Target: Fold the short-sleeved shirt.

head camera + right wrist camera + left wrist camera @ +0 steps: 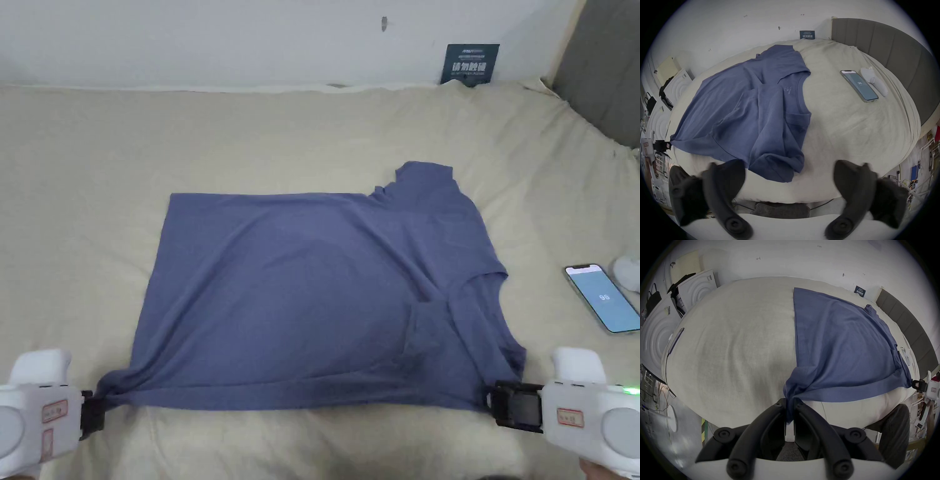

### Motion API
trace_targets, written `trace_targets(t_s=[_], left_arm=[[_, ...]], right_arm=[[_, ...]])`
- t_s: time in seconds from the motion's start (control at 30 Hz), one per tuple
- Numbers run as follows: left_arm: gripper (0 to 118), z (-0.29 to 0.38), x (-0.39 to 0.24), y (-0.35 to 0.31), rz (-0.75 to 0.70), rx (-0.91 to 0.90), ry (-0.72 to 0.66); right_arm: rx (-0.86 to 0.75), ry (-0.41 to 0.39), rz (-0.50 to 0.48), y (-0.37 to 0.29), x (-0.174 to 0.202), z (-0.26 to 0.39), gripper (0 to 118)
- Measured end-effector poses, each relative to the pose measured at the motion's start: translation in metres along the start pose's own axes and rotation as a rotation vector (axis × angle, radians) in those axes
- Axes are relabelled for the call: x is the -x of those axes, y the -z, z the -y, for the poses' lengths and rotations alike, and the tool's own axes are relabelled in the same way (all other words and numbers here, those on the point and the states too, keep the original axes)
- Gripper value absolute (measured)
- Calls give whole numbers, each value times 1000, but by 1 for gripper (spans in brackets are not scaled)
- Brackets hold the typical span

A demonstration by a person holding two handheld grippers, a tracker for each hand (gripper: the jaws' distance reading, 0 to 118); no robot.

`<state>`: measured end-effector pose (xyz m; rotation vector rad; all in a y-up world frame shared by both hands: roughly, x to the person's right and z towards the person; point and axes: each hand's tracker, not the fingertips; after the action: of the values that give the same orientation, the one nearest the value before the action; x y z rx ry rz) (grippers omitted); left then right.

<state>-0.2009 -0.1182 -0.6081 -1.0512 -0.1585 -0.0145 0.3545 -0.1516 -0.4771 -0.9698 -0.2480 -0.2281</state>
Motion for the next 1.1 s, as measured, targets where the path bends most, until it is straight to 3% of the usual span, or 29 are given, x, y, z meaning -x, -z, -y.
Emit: trace_targets(t_s=[0.03,0.07,0.1,0.13,0.23,0.73,0.9,1.1], left_arm=[[8,0,-1,-1,-6,-7,-2],[8,3,2,-1,0,-6,-6],[8,5,2,-1,0,-7,-13],[8,7,1,-2,0,-7,-18],[8,8,4,-3,3,-4,-24],[8,11,25,-30,-31,-52,-16],[3,14,24,-24,-22,-43,-29],[3,21,28,-20,11,-40,-60]], right_arm=[[-9,2,-1,1,1,2,98],[-7,0,2,1,1,3,72],[11,-11,0,1,-1,3,23],[2,0,-13,-2,-5,6,8],[-6,50,-41,-8,-16,8,8],[-59,21,-20,-30,-15,8,8],[-48,9,-24,-25,-14,4,8],[-40,43,-27,-28,-15,8,8]])
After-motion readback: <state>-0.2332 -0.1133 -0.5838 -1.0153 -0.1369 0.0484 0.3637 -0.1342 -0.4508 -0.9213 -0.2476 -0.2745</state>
